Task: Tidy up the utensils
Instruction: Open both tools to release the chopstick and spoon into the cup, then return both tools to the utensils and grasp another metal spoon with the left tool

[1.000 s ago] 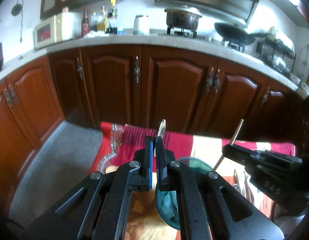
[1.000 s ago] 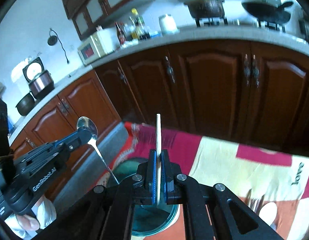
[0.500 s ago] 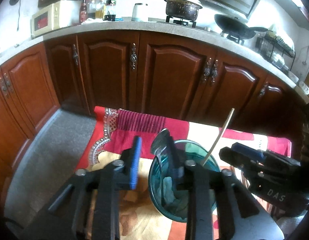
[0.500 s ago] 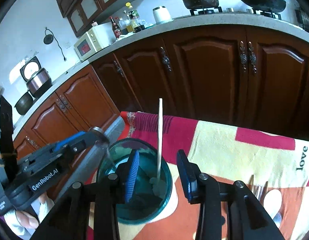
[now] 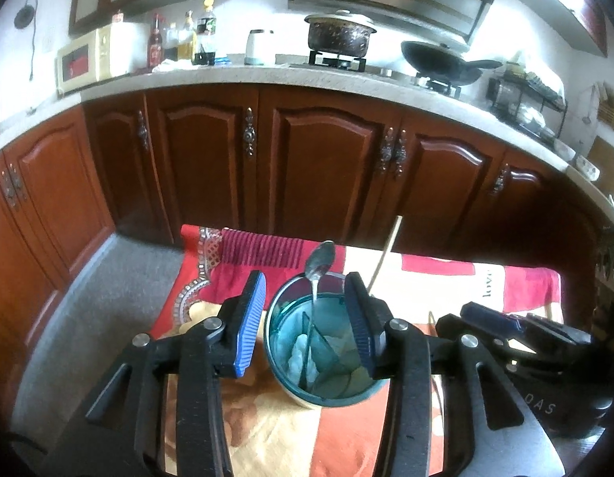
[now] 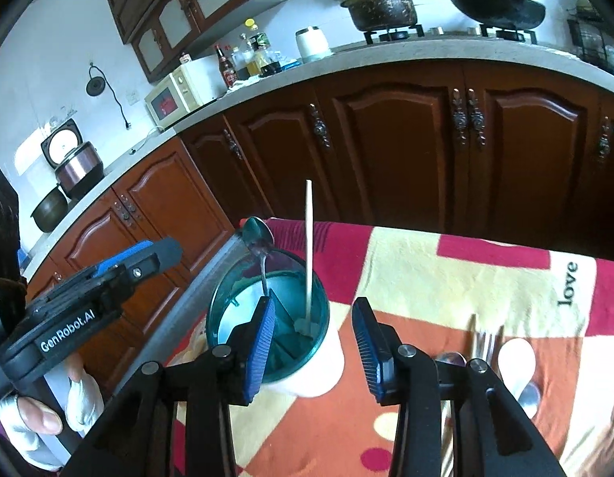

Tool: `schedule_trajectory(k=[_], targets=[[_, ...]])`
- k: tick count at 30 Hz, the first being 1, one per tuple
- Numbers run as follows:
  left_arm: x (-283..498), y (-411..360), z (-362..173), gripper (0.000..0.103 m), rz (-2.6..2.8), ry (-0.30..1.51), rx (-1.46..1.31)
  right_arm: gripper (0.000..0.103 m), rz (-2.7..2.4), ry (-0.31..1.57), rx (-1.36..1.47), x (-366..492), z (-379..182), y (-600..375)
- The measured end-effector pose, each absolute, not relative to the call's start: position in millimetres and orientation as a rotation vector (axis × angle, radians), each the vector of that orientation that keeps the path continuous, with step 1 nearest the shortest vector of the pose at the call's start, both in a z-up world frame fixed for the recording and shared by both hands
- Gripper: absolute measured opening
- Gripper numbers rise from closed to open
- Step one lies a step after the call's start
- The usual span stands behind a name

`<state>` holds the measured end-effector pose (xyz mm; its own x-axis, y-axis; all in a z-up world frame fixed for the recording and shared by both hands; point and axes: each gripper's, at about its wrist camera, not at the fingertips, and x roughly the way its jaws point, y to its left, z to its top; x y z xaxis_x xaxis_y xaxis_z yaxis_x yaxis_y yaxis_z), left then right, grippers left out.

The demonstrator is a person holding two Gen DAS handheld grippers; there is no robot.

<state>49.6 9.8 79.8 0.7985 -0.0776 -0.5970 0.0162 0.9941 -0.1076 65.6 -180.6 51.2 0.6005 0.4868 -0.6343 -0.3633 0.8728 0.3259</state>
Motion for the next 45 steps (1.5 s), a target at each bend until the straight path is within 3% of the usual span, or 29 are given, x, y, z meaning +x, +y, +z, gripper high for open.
schedule_trajectory(k=[6, 18, 29, 33, 45], targets=[[34.4, -6.1, 86.9, 0.046, -0.091, 0.638, -0.089, 0.041, 0.458, 0.769, 0.179, 43.8, 55.0, -204.4], [20.3, -55.2, 71.6, 0.047, -0.237, 0.714, -0.111, 0.043, 0.318, 0.798, 0.193, 10.9, 40.1, -274.2], [28.4, -105.6, 14.4, 0.047, -0.334, 0.867, -0.093, 0.043, 0.198, 0.908, 0.286, 11.8, -25.1, -337.2], [38.8, -121.0, -11.2, 0.047, -0.343, 0.916, -0.074, 0.036, 0.197, 0.945, 0.316, 29.5, -47.8, -345.3], [97.4, -139.7, -68.3, 0.047, -0.302, 1.018, -0.105, 0.036, 0.271, 0.998, 0.377, 97.4, -84.3, -364.5]])
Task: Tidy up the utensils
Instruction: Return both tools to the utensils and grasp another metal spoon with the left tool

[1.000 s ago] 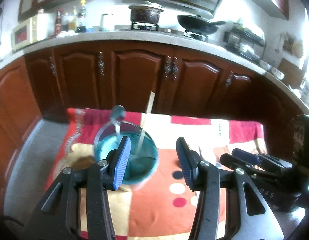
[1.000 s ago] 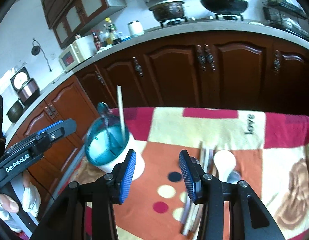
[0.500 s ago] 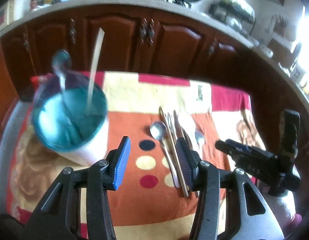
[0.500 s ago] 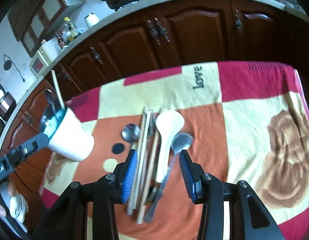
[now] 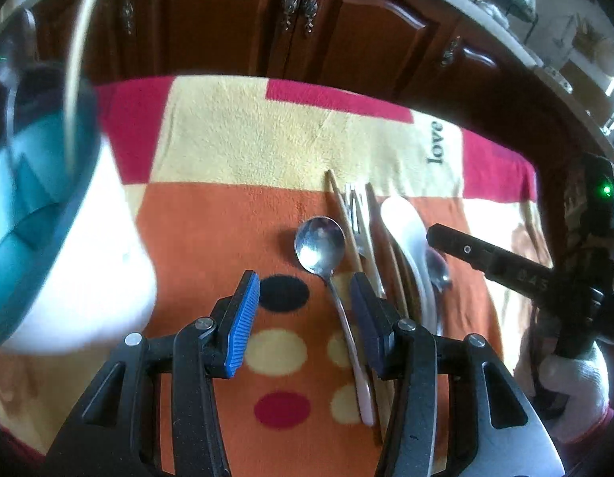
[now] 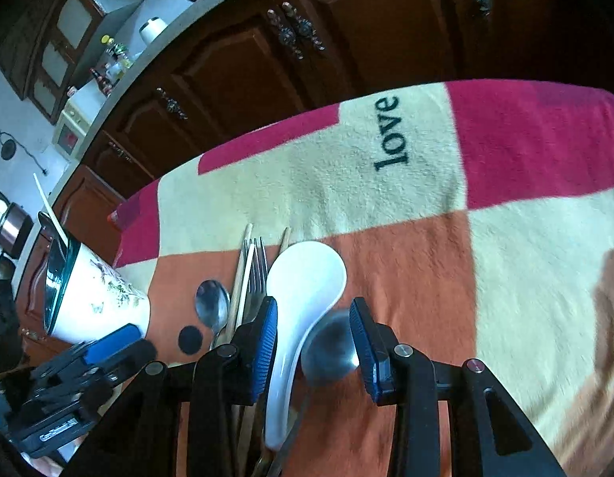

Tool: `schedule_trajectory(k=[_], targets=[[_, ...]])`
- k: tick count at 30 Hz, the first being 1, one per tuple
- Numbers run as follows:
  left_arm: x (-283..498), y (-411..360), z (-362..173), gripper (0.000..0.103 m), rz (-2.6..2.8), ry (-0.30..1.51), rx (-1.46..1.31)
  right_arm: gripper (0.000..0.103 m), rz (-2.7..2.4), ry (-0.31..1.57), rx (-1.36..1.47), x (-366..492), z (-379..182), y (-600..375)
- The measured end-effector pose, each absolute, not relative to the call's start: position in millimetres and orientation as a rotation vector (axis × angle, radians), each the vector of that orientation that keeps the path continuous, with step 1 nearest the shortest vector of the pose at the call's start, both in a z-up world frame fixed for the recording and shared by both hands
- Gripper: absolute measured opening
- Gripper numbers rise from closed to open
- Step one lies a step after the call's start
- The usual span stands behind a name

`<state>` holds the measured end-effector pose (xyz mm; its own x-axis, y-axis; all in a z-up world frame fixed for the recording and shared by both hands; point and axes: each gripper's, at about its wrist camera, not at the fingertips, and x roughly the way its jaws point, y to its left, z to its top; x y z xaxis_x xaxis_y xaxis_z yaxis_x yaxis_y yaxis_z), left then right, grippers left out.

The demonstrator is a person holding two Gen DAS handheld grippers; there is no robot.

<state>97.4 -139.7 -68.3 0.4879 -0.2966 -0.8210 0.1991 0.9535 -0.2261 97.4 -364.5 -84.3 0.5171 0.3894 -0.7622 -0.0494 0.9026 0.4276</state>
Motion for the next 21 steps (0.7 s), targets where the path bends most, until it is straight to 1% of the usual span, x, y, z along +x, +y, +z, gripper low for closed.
schedule_trajectory(k=[9, 11, 12, 13, 14, 15, 16, 17, 18, 19, 21], targets=[[128.6, -152.5, -88.4, 0.047, -0.255, 1.031, -0.115, 0.036, 0.359, 1.014, 0.401, 121.5, -103.0, -372.7], [132.5, -154.2, -91.1, 0.044, -0.256, 1.033, -0.12, 0.036, 0.374, 1.008, 0.401, 126.3, -104.5, -373.2], [134.3, -155.0, -91.6, 0.042, -0.255, 1.033, -0.121, 0.036, 0.383, 1.004, 0.398, 128.7, -105.1, -373.3], [136.2, -155.6, -93.0, 0.038, -0.252, 1.036, -0.121, 0.036, 0.395, 1.0, 0.394, 130.9, -105.8, -372.7], [137.8, -156.5, -94.4, 0.031, -0.251, 1.04, -0.123, 0.036, 0.403, 0.997, 0.39, 132.6, -106.2, -371.7], [139.1, -157.5, -96.3, 0.027, -0.254, 1.046, -0.124, 0.036, 0.416, 0.991, 0.384, 134.7, -106.7, -370.3], [139.8, -157.9, -97.8, 0.018, -0.254, 1.052, -0.12, 0.036, 0.424, 0.99, 0.381, 136.7, -107.1, -368.5], [139.6, -158.4, -98.4, 0.015, -0.257, 1.051, -0.116, 0.035, 0.429, 0.988, 0.38, 138.2, -107.1, -367.8], [138.0, -158.6, -97.6, 0.013, -0.256, 1.045, -0.111, 0.03, 0.431, 0.993, 0.369, 139.7, -107.4, -365.9], [136.2, -159.2, -96.5, 0.01, -0.256, 1.041, -0.105, 0.021, 0.429, 0.996, 0.357, 140.4, -107.7, -364.9], [133.7, -158.2, -92.7, 0.005, -0.27, 1.035, -0.107, 0.011, 0.431, 1.01, 0.334, 138.6, -107.9, -362.5]])
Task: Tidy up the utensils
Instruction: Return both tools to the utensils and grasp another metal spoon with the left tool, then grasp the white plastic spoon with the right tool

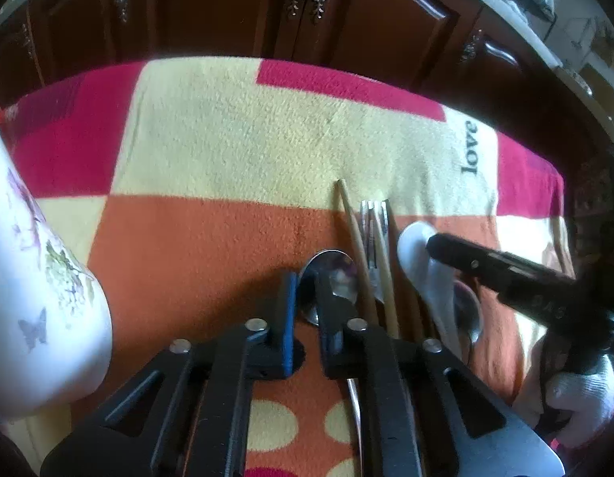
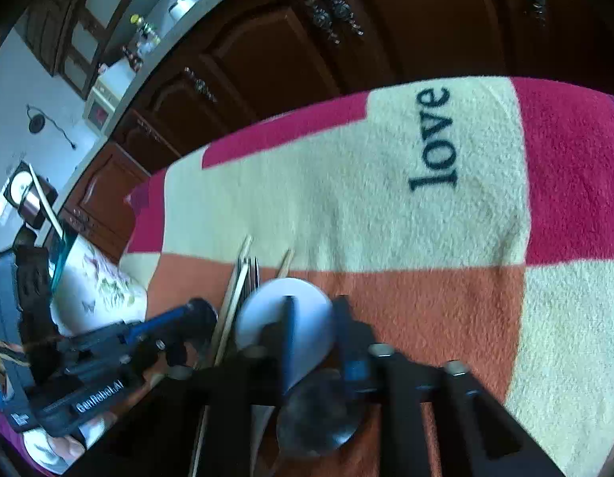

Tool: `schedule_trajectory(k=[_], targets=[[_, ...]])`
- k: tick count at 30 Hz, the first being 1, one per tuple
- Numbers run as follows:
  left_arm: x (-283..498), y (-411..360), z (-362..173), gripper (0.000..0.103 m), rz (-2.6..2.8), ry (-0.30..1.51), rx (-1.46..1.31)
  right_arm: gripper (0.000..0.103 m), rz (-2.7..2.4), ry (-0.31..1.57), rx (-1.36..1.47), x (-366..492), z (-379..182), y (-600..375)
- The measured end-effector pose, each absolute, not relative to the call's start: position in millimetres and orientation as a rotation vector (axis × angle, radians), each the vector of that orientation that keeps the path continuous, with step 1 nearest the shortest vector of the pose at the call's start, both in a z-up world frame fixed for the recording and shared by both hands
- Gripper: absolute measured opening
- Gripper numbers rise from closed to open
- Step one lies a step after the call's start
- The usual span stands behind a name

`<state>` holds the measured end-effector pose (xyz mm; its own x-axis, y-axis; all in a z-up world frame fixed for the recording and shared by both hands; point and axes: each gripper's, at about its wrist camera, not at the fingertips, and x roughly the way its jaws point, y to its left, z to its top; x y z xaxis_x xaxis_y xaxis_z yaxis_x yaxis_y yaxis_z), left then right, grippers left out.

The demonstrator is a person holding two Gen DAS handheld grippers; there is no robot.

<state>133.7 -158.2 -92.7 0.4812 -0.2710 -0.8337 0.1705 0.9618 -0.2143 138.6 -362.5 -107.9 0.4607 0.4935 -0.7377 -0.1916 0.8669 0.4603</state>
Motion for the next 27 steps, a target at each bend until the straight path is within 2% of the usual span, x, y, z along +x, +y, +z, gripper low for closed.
schedule_trajectory(k=[6, 17, 18, 21, 27], targets=[[120.1, -153.5, -78.1, 0.002, -0.302, 1.027, -0.13, 0.003, 0.432, 0.974, 0.386, 116.3, -94.7, -369.4], [93.1, -145.4, -70.6, 0.001, -0.311, 1.036, -0.141, 0.003, 0.36, 0.958, 0.359, 90.8, -87.5, -371.9], [93.0, -143.7, -72.1, 0.001, -0.309, 1.043, -0.149, 0.006, 0.368, 0.952, 0.38, 94.7, -89.5, -374.8], [92.7, -141.0, -73.8, 0.001, -0.307, 1.049, -0.154, 0.028, 0.396, 1.001, 0.38, 108.4, -99.8, -373.7], [95.9, -140.4, -83.8, 0.001, -0.309, 1.08, -0.151, 0.029, 0.516, 1.042, 0.34, 127.6, -110.4, -357.9]])
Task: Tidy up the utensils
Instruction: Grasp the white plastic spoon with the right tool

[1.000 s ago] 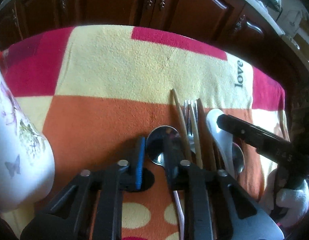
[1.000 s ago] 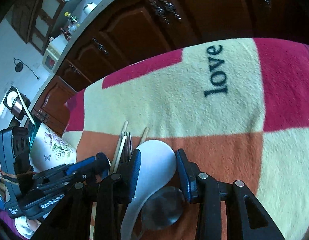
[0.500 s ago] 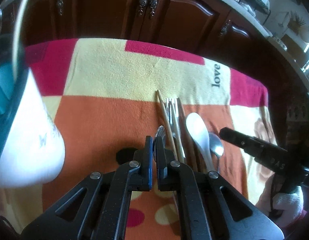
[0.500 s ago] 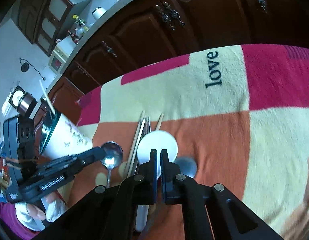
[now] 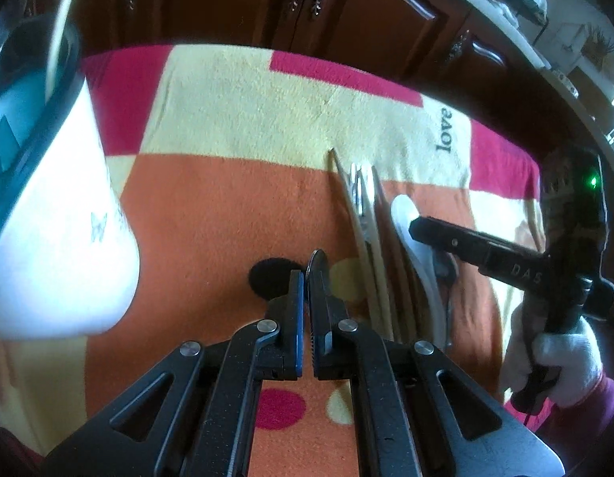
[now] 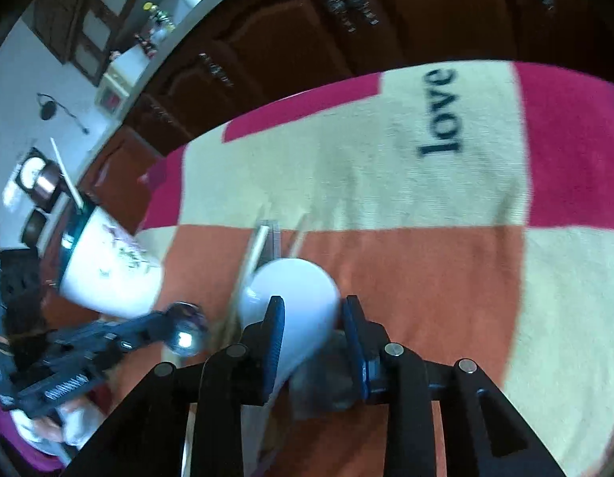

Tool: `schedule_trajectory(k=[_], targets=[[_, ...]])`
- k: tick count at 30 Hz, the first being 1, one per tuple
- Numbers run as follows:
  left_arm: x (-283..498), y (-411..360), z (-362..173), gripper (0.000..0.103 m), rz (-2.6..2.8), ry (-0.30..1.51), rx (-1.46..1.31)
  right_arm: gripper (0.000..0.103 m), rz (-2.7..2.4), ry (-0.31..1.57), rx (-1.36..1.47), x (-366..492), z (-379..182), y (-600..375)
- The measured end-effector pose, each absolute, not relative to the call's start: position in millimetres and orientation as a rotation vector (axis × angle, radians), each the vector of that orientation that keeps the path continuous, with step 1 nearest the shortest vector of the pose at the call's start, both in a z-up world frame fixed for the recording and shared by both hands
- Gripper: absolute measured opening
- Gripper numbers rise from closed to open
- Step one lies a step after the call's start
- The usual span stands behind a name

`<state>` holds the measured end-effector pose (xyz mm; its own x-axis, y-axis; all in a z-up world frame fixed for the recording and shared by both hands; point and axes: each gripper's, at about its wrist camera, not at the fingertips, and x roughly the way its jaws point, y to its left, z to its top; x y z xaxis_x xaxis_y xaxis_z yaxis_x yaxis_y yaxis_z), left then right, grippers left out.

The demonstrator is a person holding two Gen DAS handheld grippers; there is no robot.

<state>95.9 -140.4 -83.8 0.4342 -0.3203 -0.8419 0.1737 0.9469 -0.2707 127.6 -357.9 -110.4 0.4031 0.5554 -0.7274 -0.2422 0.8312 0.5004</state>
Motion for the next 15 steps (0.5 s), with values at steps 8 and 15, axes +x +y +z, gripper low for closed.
schedule_trajectory(k=[8, 15], targets=[[101.5, -138.0, -91.7, 0.002, -0.305, 1.097, -0.178, 0.006, 0.519, 1.006, 0.298, 121.2, -104.2, -343.2], [94.9, -135.0, -90.1, 0.002, -0.302, 1.102, -0.165, 0.005, 0.586, 1.048, 0.376, 104.0, -99.2, -351.8]])
